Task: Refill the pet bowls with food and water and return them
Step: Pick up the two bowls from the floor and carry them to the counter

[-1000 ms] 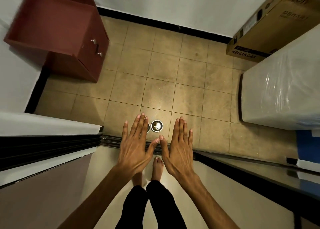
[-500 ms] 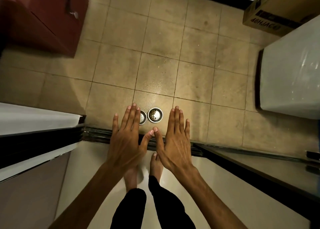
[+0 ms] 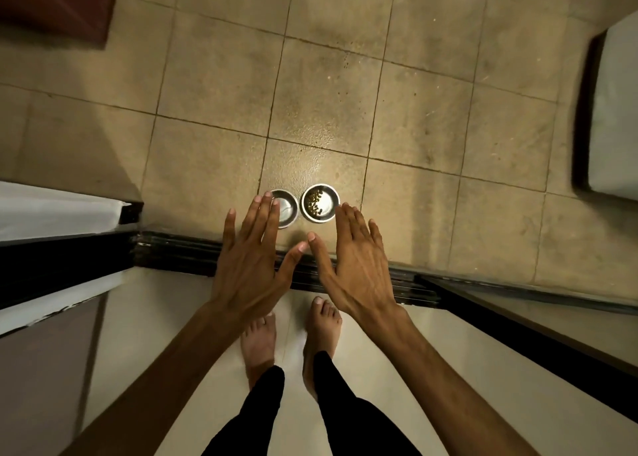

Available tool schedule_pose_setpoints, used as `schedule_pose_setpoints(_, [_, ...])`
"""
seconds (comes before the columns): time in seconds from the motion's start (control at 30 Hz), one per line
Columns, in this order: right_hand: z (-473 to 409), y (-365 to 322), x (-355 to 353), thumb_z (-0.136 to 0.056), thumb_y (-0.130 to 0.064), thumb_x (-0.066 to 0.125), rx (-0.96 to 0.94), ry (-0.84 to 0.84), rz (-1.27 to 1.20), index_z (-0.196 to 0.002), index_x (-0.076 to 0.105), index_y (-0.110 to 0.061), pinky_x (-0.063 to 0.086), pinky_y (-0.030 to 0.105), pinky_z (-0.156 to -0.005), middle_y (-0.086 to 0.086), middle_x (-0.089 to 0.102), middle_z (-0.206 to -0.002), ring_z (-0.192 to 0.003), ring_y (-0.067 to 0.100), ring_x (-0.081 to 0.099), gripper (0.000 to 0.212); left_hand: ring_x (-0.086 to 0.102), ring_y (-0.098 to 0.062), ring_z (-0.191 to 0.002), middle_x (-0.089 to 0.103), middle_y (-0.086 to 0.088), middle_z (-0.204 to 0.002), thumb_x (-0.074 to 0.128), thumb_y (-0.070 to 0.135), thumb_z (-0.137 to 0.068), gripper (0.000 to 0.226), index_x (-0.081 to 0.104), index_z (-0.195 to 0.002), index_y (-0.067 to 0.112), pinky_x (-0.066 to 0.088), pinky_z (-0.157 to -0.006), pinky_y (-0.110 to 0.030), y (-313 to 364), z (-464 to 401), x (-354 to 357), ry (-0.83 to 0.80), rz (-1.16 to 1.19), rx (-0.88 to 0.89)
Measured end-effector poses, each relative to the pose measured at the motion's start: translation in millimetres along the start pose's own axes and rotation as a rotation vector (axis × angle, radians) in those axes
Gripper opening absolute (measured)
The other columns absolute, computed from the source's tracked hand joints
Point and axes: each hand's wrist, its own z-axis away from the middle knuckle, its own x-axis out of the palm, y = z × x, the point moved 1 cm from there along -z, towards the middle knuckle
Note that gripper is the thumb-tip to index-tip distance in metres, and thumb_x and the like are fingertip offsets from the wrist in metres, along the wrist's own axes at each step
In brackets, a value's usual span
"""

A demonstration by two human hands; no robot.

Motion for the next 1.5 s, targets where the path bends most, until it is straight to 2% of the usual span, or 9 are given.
schedule_pose_setpoints(0.07, [-7,6,12,-0.105,-0.055,0.034,0.004,-0.049,-0.062,-0.151,0.046,-0.009,0.028,0.037,-0.123,0.015,0.052,-0.153,-0.141,0.030,0.050,0.066,0.001,-0.019,-0.162,0.007,-0.008,-0.175,-0.001,0.074,-0.099,0.095,0.015,-0.165,0.008,-0.001,-0.130,-0.051,-10,-6,17,0.003,0.015,-0.013])
schedule_pose_setpoints(0.13, [-16,13,25,-0.105,-0.052,0.039,0.010,-0.033,-0.046,-0.141,0.055,-0.013,0.052,0.042,-0.102,0.012,0.067,-0.133,-0.116,0.029,0.066,0.055,0.000,-0.019,-0.162,0.007,-0.008,-0.175,-0.004,0.075,-0.097,0.097,0.014,-0.166,0.009,-0.002,-0.130,-0.050,-20,-14,33,-0.009,0.021,-0.029])
schedule_pose_setpoints(0.23, [-32,34,54,-0.105,-0.044,0.049,0.063,-0.031,-0.080,-0.129,0.064,-0.017,0.058,0.042,-0.084,0.006,0.076,-0.110,-0.094,0.027,0.072,0.039,-0.004,-0.018,-0.161,0.007,-0.009,-0.175,-0.006,0.079,-0.094,0.102,0.011,-0.166,0.009,-0.001,-0.131,-0.045,-35,-27,57,-0.070,0.077,-0.074])
schedule_pose_setpoints(0.33, [-48,57,75,-0.102,-0.033,0.059,0.181,-0.053,-0.186,-0.114,0.072,-0.020,0.060,0.040,-0.084,-0.001,0.079,-0.099,-0.087,0.020,0.074,0.022,0.016,-0.024,-0.160,0.029,-0.014,-0.168,0.021,0.070,-0.102,0.085,0.030,-0.161,0.009,0.017,-0.129,-0.045,-45,-37,70,-0.095,0.205,-0.174])
schedule_pose_setpoints(0.43, [-64,87,109,-0.099,-0.022,0.064,0.322,-0.077,-0.338,-0.104,0.077,-0.019,0.062,0.037,-0.086,-0.003,0.079,-0.095,-0.084,0.012,0.072,0.014,0.060,-0.031,-0.120,0.066,-0.016,-0.128,0.042,0.048,-0.107,0.050,0.063,-0.128,0.009,0.048,-0.103,-0.047,-61,-56,94,-0.081,0.332,-0.310])
schedule_pose_setpoints(0.53, [-78,116,145,-0.100,-0.022,0.064,0.445,-0.070,-0.440,-0.093,0.075,-0.026,0.062,0.038,-0.087,-0.003,0.079,-0.095,-0.089,0.015,0.074,0.013,0.069,-0.026,-0.078,0.073,-0.013,-0.087,0.054,0.023,-0.104,0.025,0.070,-0.090,0.009,0.057,-0.080,-0.044,-81,-77,127,-0.118,0.651,-0.529])
schedule_pose_setpoints(0.8, [-102,155,224,-0.102,-0.018,0.064,0.737,-0.011,-0.942,-0.105,0.075,-0.014,0.063,0.046,-0.090,0.006,0.079,-0.100,-0.094,0.024,0.076,0.012,0.061,-0.012,-0.040,0.069,-0.010,-0.070,0.054,0.015,-0.107,0.024,0.065,-0.089,0.004,0.048,-0.039,-0.020,-109,-106,191,-0.134,1.169,-0.920])
schedule_pose_setpoints(1.07, [-124,160,257,-0.101,-0.032,0.065,0.775,-0.058,-1.142,-0.107,0.072,0.002,0.065,0.031,-0.070,0.018,0.077,-0.091,-0.077,0.023,0.075,0.035,0.058,-0.010,-0.034,0.069,-0.002,-0.052,0.043,0.021,-0.112,0.032,0.056,-0.087,0.006,0.040,-0.034,-0.016,-113,-124,219,-0.176,1.357,-1.035])
schedule_pose_setpoints(1.5, [-137,159,268,-0.104,-0.025,0.059,0.668,-0.045,-1.178,-0.108,0.063,0.007,0.065,0.030,-0.064,0.010,0.074,-0.075,-0.068,0.021,0.073,0.032,0.067,-0.017,-0.047,0.074,-0.015,-0.079,0.047,0.021,-0.111,0.023,0.063,-0.106,0.005,0.050,-0.040,-0.023,-123,-137,239,-0.038,1.400,-0.936])
